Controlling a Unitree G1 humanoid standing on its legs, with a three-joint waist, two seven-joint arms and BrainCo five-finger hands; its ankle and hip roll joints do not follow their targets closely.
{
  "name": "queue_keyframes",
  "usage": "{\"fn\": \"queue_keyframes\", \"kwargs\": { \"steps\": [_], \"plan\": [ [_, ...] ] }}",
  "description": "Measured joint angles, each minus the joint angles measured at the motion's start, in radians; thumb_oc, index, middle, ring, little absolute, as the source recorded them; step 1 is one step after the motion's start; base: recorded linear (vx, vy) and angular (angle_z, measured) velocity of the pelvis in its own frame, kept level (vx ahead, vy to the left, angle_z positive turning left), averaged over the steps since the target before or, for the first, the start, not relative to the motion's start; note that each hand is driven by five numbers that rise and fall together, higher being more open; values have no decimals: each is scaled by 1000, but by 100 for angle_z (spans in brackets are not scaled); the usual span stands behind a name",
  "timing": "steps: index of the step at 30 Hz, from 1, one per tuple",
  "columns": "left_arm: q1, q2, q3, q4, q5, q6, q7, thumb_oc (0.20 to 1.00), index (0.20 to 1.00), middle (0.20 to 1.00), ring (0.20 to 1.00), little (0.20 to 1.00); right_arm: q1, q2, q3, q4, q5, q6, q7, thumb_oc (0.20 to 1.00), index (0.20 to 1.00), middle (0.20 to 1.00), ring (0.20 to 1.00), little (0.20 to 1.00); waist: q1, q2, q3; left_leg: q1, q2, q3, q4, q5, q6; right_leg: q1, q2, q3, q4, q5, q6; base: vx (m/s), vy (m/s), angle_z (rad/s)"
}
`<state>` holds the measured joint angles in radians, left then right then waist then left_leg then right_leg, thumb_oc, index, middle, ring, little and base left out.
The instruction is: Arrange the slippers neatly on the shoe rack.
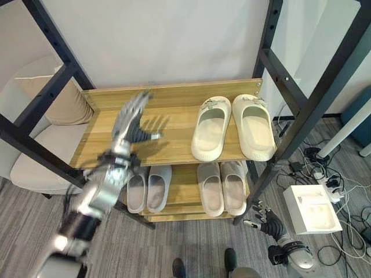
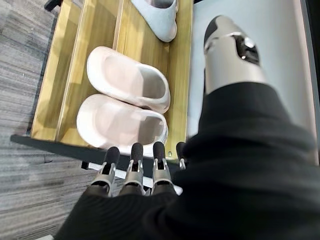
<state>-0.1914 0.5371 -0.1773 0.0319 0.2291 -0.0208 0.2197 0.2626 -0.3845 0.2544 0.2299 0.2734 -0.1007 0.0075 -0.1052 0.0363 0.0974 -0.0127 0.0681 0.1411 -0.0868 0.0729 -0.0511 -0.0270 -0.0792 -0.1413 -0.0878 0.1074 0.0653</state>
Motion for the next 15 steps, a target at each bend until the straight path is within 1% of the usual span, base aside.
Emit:
{"fn": "queue_keyframes", "kwargs": {
  "steps": [1, 2, 3, 4, 5, 6, 7, 8, 9, 10, 12, 13, 14, 15],
  "plan": [
    [21, -13, -13, 4, -102, -28, -11, 1000, 1000, 1000, 1000, 1000, 1, 4, 0, 0, 0, 8, 1, 1000, 1000, 1000, 1000, 1000, 6, -5, -2, 0, -2, 0, 1, 0, 1, 0, -2, 0, -1, 0, 0, -8, 17, 7],
    [17, 3, -23, -9, -300, -41, -56, 1000, 1000, 1000, 1000, 1000, -5, 3, -3, -2, -1, 20, 4, 1000, 1000, 1000, 1000, 1000, 10, -5, -10, 1, -4, -2, 3, 0, 3, 2, -3, -1, 0, -3, 5, 0, 0, 0],
    [37, 3, -32, -20, -391, -49, -73, 1000, 1000, 1000, 1000, 1000, -5, 2, -10, -3, -1, 22, 5, 1000, 1000, 1000, 1000, 1000, 11, -1, -13, 1, -5, -2, -1, -1, 3, 2, -4, -1, -1, -5, 7, 0, 0, 0],
    [82, 35, -48, -75, -604, -73, -107, 1000, 1000, 1000, 1000, 1000, 12, -16, -24, -17, -1, 24, 14, 1000, 1000, 1000, 1000, 1000, 5, 9, -18, 5, -4, 0, -1, -1, 3, 5, -4, 1, -1, -6, 8, 1, 21, -3],
    [82, 87, -75, -83, -749, -61, -151, 1000, 1000, 1000, 1000, 1000, 31, -52, -31, -20, -1, 40, 25, 1000, 1000, 1000, 1000, 1000, 8, 23, -25, 7, -3, 2, -1, -3, 4, 6, -3, 2, -1, -8, 9, 7, 15, -9],
    [94, 155, -111, -132, -885, -43, -178, 1000, 1000, 1000, 1000, 1000, 57, -103, -28, -37, 0, 48, 44, 1000, 1000, 1000, 1000, 1000, 3, 31, -25, 9, -2, 5, -2, -3, 5, 4, -2, 7, -1, -7, 9, 7, 10, -8],
    [97, 212, -170, -172, -974, -32, -188, 1000, 1000, 1000, 1000, 1000, 79, -143, -17, -44, 1, 47, 51, 1000, 1000, 1000, 1000, 1000, -3, 31, -26, 13, -1, 8, -1, -9, 0, 0, -1, 10, -1, -8, 9, 3, -2, -9],
    [67, 223, -207, -180, -1027, -30, -190, 1000, 1000, 1000, 1000, 1000, 83, -170, 6, -42, 1, 48, 56, 1000, 1000, 1000, 1000, 1000, -3, 30, -26, 13, 0, 9, -1, -13, 4, -1, -1, 12, -1, -8, 9, 1, -1, -8],
    [12, 205, -253, -177, -1086, -15, -191, 1000, 1000, 1000, 1000, 1000, 86, -164, 13, -40, 1, 57, 70, 1000, 1000, 1000, 1000, 1000, -5, 29, -25, 10, 0, 12, -1, -13, 4, -7, -1, 17, -1, -8, 9, 6, 0, -14],
    [-13, 192, -274, -176, -1107, -7, -198, 1000, 1000, 1000, 1000, 1000, 83, -155, 15, -40, 1, 58, 72, 1000, 1000, 1000, 1000, 1000, -11, 28, -25, 9, 0, 21, -1, -13, 4, -12, 0, 26, -1, -7, 8, 9, -1, -20],
    [-45, 163, -298, -171, -1122, 10, -205, 1000, 1000, 1000, 1000, 1000, 65, -145, 18, -41, 2, 59, 72, 1000, 1000, 1000, 1000, 1000, -27, 28, -25, 10, 0, 35, -1, -13, 4, -13, 0, 33, -1, -4, 5, 0, -3, -20],
    [-66, 135, -302, -152, -1122, 16, -213, 1000, 1000, 1000, 1000, 1000, 63, -143, 19, -41, 2, 59, 72, 1000, 1000, 1000, 1000, 1000, -39, 28, -25, 10, 0, 36, -1, -13, 4, -17, 0, 34, -1, -4, 5, 1, -7, -7],
    [-89, 95, -302, -119, -1122, 17, -214, 1000, 1000, 1000, 1000, 1000, 60, -142, 21, -40, 2, 62, 71, 1000, 1000, 1000, 1000, 1000, -39, 28, -25, 10, 0, 36, -2, -13, 4, -14, 0, 34, -1, -4, 5, 0, 0, 0],
    [-97, 79, -304, -108, -1122, 18, -216, 1000, 1000, 1000, 1000, 1000, 53, -141, 24, -40, 2, 62, 72, 1000, 1000, 1000, 1000, 1000, -43, 27, -24, 10, 1, 37, -1, -12, 4, -14, 1, 35, -1, -3, 5, 4, -5, -4]
  ]
}}
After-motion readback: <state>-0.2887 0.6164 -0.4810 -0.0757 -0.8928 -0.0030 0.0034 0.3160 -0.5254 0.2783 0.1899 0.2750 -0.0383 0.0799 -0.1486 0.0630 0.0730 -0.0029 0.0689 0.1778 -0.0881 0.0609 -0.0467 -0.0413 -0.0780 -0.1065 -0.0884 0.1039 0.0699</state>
